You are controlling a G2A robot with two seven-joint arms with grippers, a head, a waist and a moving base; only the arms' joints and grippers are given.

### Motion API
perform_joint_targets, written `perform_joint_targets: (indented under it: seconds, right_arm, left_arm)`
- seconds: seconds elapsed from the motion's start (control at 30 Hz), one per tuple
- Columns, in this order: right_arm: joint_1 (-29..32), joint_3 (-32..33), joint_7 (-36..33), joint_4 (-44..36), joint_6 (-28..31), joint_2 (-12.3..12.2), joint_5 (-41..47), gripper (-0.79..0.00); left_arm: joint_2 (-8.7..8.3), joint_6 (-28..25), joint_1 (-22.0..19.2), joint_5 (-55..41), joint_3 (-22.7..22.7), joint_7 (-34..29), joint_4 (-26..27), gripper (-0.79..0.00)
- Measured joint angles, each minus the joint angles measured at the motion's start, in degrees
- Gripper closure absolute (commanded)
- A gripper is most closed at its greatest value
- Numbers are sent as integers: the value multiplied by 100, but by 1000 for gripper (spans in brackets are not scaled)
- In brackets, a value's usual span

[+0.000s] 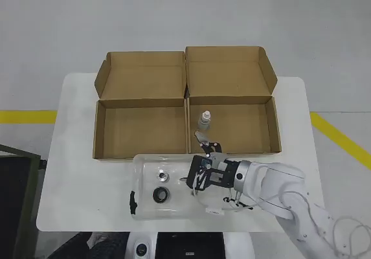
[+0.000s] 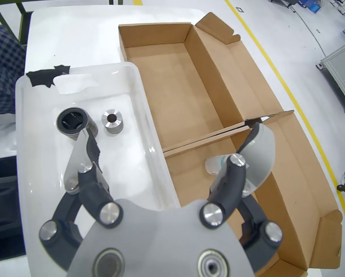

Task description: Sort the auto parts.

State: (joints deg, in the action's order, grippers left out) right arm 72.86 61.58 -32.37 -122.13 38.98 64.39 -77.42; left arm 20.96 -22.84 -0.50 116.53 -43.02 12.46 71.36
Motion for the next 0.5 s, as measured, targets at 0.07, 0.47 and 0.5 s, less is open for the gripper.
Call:
perform_joint_targets:
  seconds: [0.07,0.47,0.5]
  right_arm:
    - [98,-3,-45,-4,100,-22,-61,-785]
    - [541,-158,-183,-143,559,-118,-318,-785]
    - [566,-178,-200,-150,573,-124,-341,-785]
  left_arm:
    - [0,0,0,0,0,0,0,-785]
    - [0,0,0,0,0,0,0,-785]
    - [0,0,0,0,0,0,0,-785]
